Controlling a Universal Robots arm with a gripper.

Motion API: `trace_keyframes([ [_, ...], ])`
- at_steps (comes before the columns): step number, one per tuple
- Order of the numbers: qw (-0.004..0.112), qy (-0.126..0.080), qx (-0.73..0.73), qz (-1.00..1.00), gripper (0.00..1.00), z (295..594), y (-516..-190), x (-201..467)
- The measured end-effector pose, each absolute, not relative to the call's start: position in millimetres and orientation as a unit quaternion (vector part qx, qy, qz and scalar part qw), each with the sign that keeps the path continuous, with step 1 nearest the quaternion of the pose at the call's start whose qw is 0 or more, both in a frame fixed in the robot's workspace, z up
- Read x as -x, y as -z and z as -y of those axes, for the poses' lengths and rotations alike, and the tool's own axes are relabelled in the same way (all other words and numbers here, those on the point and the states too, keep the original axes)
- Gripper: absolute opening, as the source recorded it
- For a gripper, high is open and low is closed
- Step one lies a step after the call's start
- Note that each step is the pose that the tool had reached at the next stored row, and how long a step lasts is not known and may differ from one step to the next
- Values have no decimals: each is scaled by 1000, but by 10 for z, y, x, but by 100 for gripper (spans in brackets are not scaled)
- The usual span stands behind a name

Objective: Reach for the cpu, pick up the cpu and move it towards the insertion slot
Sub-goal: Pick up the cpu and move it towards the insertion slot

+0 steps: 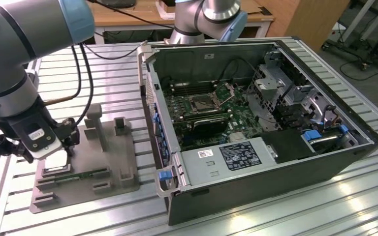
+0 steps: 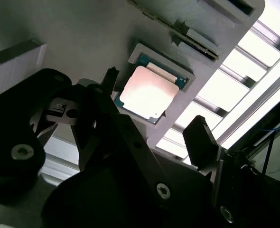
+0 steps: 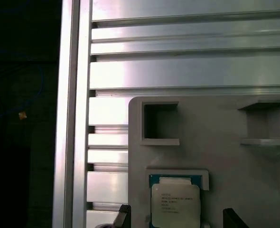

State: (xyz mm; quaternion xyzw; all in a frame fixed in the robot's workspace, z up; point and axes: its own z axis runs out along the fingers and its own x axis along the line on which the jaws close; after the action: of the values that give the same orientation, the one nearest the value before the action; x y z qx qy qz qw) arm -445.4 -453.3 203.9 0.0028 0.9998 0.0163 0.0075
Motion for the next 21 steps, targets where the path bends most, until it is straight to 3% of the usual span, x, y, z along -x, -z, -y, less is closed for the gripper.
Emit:
trace_keyframes([
  [17,8,-16,-11,-1000,82,4466,-1771,4431],
  [21,8,-16,-6,-1000,74,4471,-1769,4431],
])
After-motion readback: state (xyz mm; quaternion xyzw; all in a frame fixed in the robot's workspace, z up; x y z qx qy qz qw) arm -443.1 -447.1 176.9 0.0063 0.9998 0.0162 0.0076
